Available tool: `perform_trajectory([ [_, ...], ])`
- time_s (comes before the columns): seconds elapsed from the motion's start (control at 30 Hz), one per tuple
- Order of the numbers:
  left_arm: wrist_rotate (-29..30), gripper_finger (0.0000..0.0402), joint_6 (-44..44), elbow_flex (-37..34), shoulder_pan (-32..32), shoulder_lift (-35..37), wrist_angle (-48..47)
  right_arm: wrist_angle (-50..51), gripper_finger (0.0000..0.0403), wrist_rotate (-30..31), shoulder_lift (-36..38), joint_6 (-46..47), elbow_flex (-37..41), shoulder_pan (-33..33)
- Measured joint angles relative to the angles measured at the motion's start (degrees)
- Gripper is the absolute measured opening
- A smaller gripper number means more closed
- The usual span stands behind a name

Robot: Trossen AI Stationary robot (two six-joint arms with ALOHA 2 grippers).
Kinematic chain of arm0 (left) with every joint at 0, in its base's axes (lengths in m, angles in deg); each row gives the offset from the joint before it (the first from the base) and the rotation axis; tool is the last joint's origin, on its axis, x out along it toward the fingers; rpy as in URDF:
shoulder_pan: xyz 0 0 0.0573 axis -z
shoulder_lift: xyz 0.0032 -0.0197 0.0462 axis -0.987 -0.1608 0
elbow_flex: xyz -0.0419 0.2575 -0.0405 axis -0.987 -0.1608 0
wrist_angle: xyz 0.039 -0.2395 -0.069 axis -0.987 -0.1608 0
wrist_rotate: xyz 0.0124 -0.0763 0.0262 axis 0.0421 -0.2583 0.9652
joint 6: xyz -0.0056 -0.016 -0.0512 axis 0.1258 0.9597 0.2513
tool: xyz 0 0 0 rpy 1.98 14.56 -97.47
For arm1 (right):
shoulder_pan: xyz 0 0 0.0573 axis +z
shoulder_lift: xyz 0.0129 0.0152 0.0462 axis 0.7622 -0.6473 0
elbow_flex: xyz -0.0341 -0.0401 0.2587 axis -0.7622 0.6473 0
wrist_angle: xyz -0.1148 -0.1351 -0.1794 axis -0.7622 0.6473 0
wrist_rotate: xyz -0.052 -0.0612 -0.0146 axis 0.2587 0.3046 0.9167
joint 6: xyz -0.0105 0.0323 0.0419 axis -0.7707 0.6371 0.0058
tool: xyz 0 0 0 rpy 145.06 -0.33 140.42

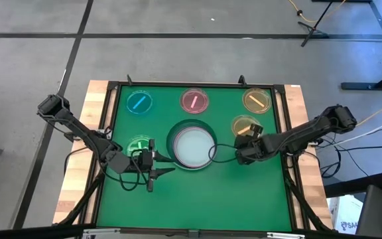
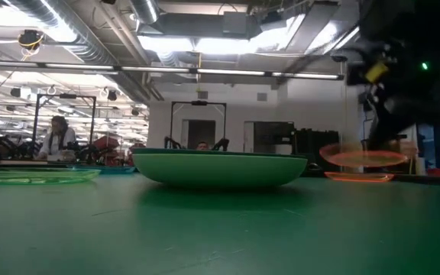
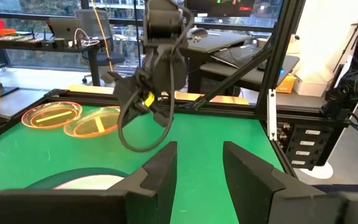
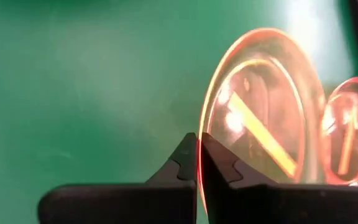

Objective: Stack plastic plates
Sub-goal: Stack the bottom orange plate on top of the gray plate

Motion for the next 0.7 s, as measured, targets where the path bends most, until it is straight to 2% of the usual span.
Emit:
perform_trajectory([
  [0.23, 0.0, 0.0123, -0.02, 0.0, 0.0, 0.0, 0.0, 4.48, 0.0001, 2.82, 0.43, -4.31, -8.76, 0.01],
  [0.4, 0.02, 0.0123, -0.03, 0.0, 0.0, 0.0, -0.01, 3.91, 0.0001, 3.26, 0.43, -8.79, -14.63, 0.01],
  [0.7, 0.0, 0.0123, -0.4, 0.0, 0.0, 0.0, -0.02, -10.98, 0.0, -0.7, -0.83, -18.78, -16.49, -0.01],
])
